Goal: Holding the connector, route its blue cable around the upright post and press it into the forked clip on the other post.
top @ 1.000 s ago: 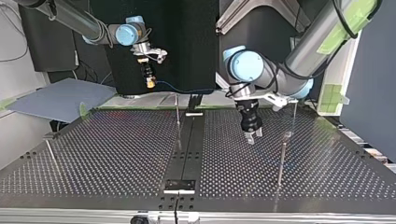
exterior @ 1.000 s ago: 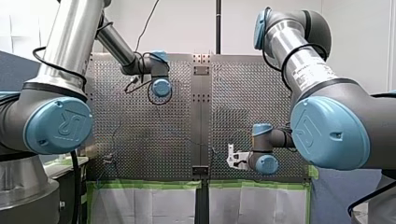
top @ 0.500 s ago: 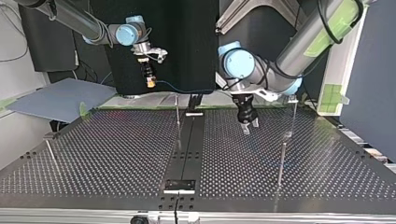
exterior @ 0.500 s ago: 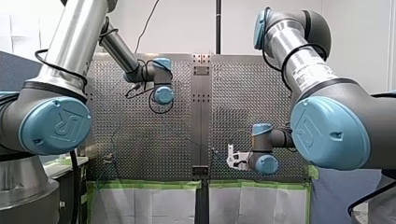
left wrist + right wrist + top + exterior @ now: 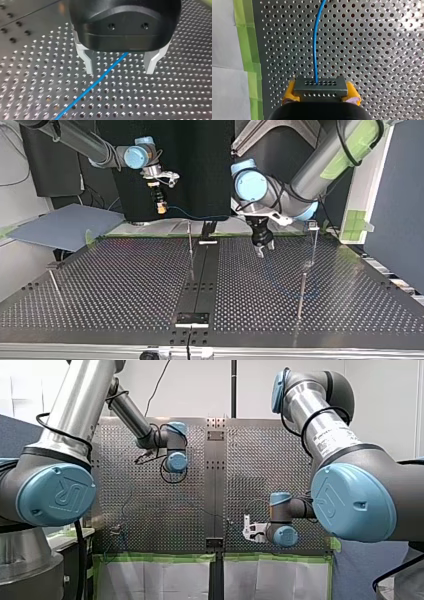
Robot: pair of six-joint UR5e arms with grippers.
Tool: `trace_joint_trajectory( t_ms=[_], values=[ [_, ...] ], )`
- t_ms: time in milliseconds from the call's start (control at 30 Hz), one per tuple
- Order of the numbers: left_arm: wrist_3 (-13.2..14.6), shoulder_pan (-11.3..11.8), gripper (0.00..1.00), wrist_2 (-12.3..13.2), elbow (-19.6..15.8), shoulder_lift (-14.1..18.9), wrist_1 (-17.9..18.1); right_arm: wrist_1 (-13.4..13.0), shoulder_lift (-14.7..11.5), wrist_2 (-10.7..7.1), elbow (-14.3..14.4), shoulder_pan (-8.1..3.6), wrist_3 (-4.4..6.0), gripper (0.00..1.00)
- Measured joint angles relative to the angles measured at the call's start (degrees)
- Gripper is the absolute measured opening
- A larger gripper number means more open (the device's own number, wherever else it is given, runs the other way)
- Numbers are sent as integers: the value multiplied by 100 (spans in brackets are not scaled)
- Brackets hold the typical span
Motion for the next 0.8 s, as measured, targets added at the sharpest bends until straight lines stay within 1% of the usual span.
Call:
trace_joint_trajectory(
  t_ms=[200, 333, 567, 700, 800],
  values=[
    [51, -125, 98, -102, -2, -141, -260, 10, 0, -1, 1, -1, -5, 0],
    [-29, -211, 98, -94, -21, -305, -344, 16, 0, -2, 0, 2, -8, 0],
    [-151, -270, 98, 50, -189, -602, -261, 18, 1, -2, -3, -1, -9, 0],
    [-214, -308, 98, 82, -218, -657, -321, 18, 1, -3, -1, 1, -9, 0],
    [-273, -361, 98, 164, -225, -667, -392, 18, 1, -2, 0, 1, -9, 0]
  ],
)
